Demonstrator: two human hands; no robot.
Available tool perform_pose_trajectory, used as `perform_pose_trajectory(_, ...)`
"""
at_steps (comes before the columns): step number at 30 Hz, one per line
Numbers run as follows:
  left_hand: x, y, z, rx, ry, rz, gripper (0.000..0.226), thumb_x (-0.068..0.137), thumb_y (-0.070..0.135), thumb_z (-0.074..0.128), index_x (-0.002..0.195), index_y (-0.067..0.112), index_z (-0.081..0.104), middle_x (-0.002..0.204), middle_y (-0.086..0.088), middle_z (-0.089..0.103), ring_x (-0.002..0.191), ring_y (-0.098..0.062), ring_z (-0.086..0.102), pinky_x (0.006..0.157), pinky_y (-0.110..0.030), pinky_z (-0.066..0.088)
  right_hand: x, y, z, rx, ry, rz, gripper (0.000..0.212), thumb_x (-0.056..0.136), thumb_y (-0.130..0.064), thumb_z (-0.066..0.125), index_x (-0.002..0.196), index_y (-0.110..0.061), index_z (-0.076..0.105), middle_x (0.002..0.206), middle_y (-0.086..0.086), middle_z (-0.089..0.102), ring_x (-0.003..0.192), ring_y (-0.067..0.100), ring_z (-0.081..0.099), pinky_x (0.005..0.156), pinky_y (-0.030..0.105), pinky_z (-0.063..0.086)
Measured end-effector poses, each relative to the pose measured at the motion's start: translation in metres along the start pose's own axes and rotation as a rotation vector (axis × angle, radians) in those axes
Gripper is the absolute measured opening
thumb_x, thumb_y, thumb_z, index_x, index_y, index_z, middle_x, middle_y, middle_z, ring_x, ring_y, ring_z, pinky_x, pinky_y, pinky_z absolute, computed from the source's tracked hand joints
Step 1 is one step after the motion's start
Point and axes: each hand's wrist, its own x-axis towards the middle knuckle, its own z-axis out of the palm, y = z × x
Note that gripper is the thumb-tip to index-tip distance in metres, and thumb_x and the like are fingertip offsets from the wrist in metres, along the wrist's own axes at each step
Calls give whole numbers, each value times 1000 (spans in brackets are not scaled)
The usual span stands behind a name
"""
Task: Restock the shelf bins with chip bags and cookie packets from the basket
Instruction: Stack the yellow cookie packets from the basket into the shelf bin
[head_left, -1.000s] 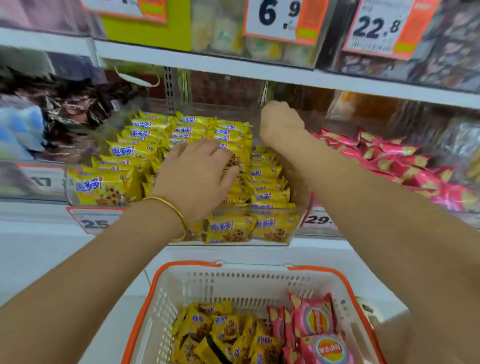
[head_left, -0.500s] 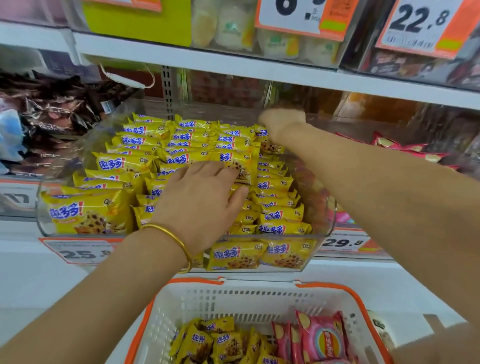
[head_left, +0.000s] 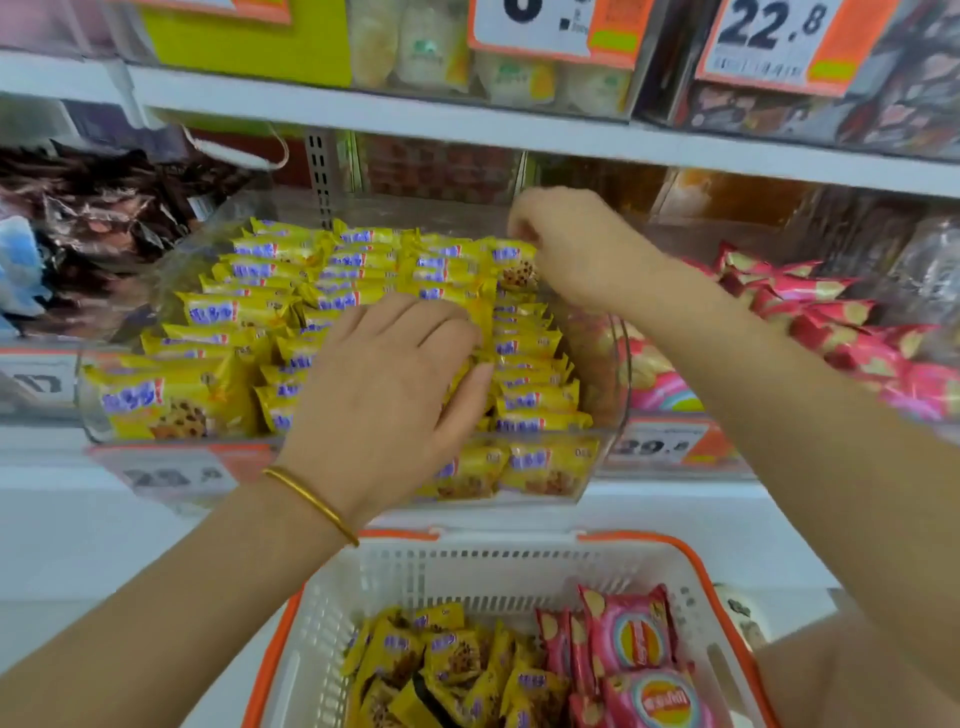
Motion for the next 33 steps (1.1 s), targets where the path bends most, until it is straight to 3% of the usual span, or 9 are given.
perform_pose_trajectory(5,-50,31,1,-56,-8,227,24,88,23,51,98,7,67,102,-7,67,92,-32,58,71,-43,43,-159,-30,-13,345,102,-130,25,81,-5,52,102,-11,64,94,4,64,84,20,58,75,30,42)
perform_pose_trajectory(11,-101,35,39,-61,-455,216,28,85,22,48,101,12,68,100,-4,68,92,-30,61,71,-41,50,-220,-11,164,302,-761,-42,18,90,-1,47,101,-11,58,100,8,61,98,29,59,76,31,43)
perform_pose_trajectory(17,-114,29,63,-42,-753,98,39,81,33,36,97,16,67,95,-2,67,89,-27,63,68,-43,55,-268,-1,293,101,-1078,-379,57,89,9,44,138,-18,45,137,10,48,117,30,50,87,37,47)
perform_pose_trajectory(22,-114,26,76,-36,-866,70,51,80,39,25,94,16,67,93,-3,66,86,-26,61,68,-46,54,-283,-5,320,-55,-1033,-570,32,93,-1,46,120,-15,57,120,7,56,110,30,48,75,37,42)
perform_pose_trajectory(25,-108,28,78,-87,-870,8,61,79,47,16,109,21,64,108,1,63,101,-22,56,83,-44,50,-265,3,307,47,-966,-425,12,87,-11,60,98,-12,57,97,6,61,97,25,54,70,35,45)
perform_pose_trajectory(27,-105,29,81,-112,-918,-45,51,90,47,23,124,26,54,124,5,55,116,-17,48,97,-38,41,-246,11,282,206,-986,-280,17,87,-27,64,93,-17,51,85,-5,53,84,18,52,67,32,39)
perform_pose_trajectory(29,-102,32,84,-172,-969,-116,39,98,38,39,134,25,44,134,5,48,123,-13,43,102,-29,35,-232,12,249,461,-1001,-92,19,88,-35,63,102,-28,51,92,-18,46,85,7,48,75,27,35)
perform_pose_trajectory(31,-99,37,85,-267,-990,-220,47,95,36,50,138,22,39,137,2,46,123,-14,45,99,-25,36,-224,7,213,645,-950,16,44,89,-37,62,128,-21,49,108,-15,47,99,8,47,81,22,34)
perform_pose_trajectory(33,-97,42,84,-339,-980,-294,53,92,37,56,139,21,37,136,1,47,120,-14,48,95,-23,38,-220,0,183,740,-818,12,46,90,-33,62,129,-12,49,102,-16,48,97,9,45,78,21,33)
